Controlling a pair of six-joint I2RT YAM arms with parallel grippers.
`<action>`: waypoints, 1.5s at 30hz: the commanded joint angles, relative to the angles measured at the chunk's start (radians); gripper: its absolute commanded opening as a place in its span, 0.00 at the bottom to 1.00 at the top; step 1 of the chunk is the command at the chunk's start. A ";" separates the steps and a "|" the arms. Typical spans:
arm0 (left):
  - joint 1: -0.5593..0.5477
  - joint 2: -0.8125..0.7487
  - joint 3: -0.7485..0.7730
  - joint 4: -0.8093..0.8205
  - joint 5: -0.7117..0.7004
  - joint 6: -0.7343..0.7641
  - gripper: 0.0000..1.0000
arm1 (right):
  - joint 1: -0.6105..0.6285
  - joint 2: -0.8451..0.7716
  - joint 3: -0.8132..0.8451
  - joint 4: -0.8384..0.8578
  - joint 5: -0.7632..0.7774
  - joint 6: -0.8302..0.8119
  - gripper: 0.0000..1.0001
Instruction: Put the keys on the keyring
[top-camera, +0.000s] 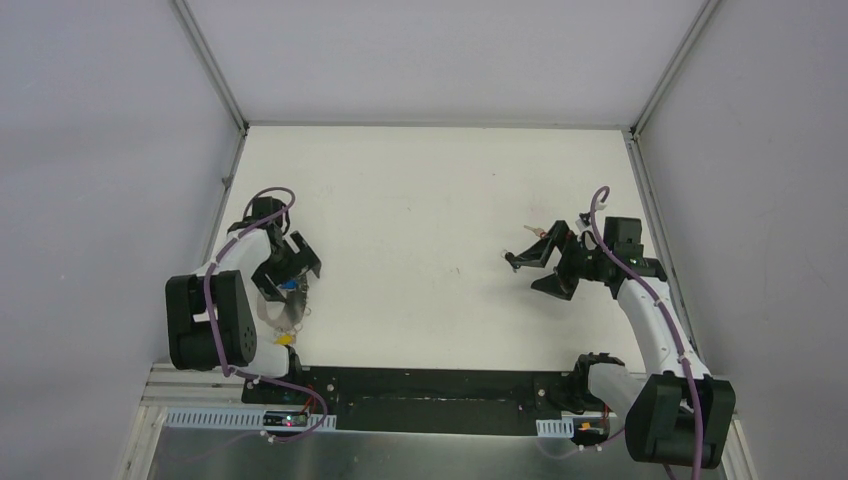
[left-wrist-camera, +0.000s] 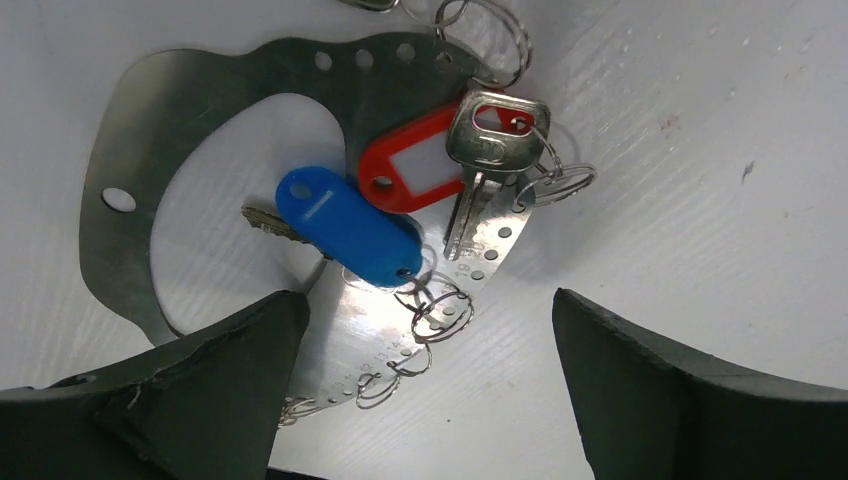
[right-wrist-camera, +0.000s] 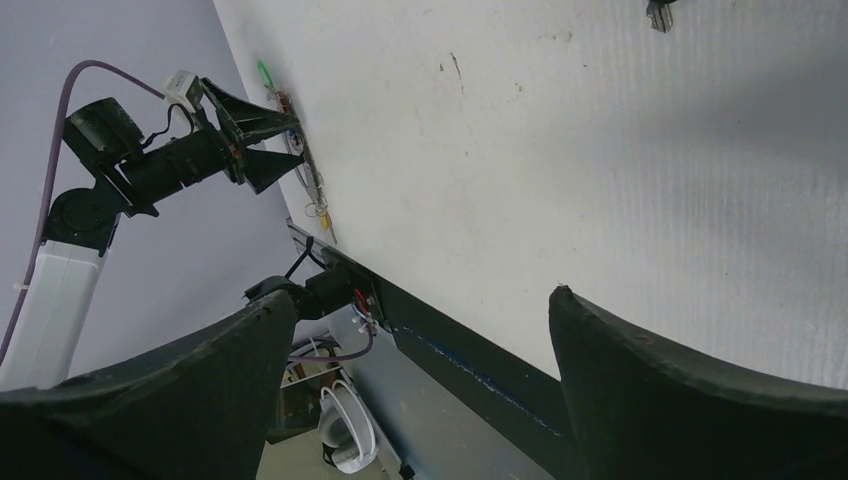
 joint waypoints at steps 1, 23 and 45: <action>0.001 0.035 -0.025 0.034 0.169 -0.004 0.99 | -0.002 -0.028 0.020 -0.029 -0.017 -0.011 1.00; -0.717 0.209 0.113 0.269 0.297 -0.421 0.99 | 0.010 0.043 0.073 -0.051 -0.022 -0.053 1.00; -0.615 -0.375 -0.134 0.130 0.114 -0.440 0.96 | 0.458 0.258 0.250 -0.030 0.242 -0.095 0.90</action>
